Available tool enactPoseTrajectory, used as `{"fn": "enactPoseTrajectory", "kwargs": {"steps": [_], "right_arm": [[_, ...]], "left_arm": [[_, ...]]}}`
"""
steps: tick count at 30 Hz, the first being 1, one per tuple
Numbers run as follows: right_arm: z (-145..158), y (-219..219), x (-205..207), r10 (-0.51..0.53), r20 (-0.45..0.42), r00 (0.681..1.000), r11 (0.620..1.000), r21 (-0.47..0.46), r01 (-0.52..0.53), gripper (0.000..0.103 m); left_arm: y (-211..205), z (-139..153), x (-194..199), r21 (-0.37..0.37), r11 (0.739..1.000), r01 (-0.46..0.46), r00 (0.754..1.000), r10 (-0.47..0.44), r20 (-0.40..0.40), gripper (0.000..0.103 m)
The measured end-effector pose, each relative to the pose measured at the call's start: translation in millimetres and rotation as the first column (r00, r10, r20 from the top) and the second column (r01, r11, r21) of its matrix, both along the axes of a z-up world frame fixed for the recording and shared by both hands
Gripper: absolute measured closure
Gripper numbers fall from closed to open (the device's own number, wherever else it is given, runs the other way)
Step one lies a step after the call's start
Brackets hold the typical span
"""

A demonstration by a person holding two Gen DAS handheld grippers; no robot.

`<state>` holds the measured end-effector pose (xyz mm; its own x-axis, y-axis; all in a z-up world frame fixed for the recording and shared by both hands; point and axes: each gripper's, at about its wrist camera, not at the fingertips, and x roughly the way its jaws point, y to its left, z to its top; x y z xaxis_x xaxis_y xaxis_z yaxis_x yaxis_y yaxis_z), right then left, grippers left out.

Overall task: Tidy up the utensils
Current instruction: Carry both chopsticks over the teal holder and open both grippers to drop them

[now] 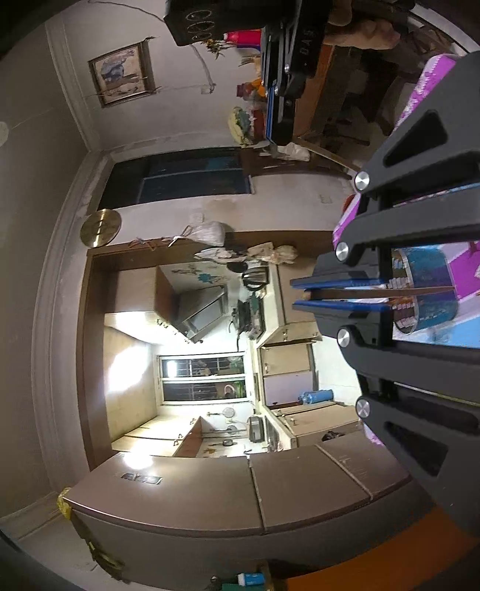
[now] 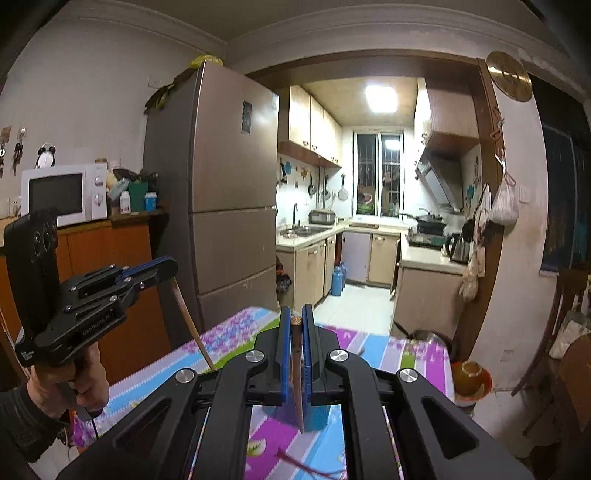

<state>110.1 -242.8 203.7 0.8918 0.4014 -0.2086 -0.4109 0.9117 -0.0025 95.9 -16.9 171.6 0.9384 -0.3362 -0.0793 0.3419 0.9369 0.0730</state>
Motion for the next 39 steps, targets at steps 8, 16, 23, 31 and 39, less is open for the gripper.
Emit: {"fn": "enactPoseTrajectory", "kwargs": {"steps": [8, 16, 23, 31, 39], "right_arm": [[37, 6, 40, -0.011, 0.036, 0.999, 1.000, 0.004, 0.011, 0.096], [26, 13, 86, -0.014, -0.001, 1.000, 1.000, 0.006, 0.014, 0.096], [3, 21, 116, -0.012, -0.044, 0.999, 1.000, -0.007, 0.012, 0.096], [-15, 32, 137, 0.000, -0.070, 0.998, 1.000, -0.011, -0.001, 0.096], [-35, 41, 154, 0.005, -0.107, 0.994, 1.000, -0.019, -0.007, 0.096]], "left_arm": [[-2, 36, 21, -0.019, 0.999, -0.032, 0.998, 0.033, 0.056, 0.098], [6, 52, 56, -0.055, 0.996, -0.072, 0.995, 0.076, 0.072, 0.098], [4, 28, 94, -0.053, 0.996, -0.065, 0.998, 0.066, 0.016, 0.098], [7, -5, 126, -0.055, 0.997, -0.063, 0.996, 0.059, -0.060, 0.098], [3, -30, 144, -0.037, 0.998, -0.052, 0.992, 0.047, -0.114, 0.098]]}}
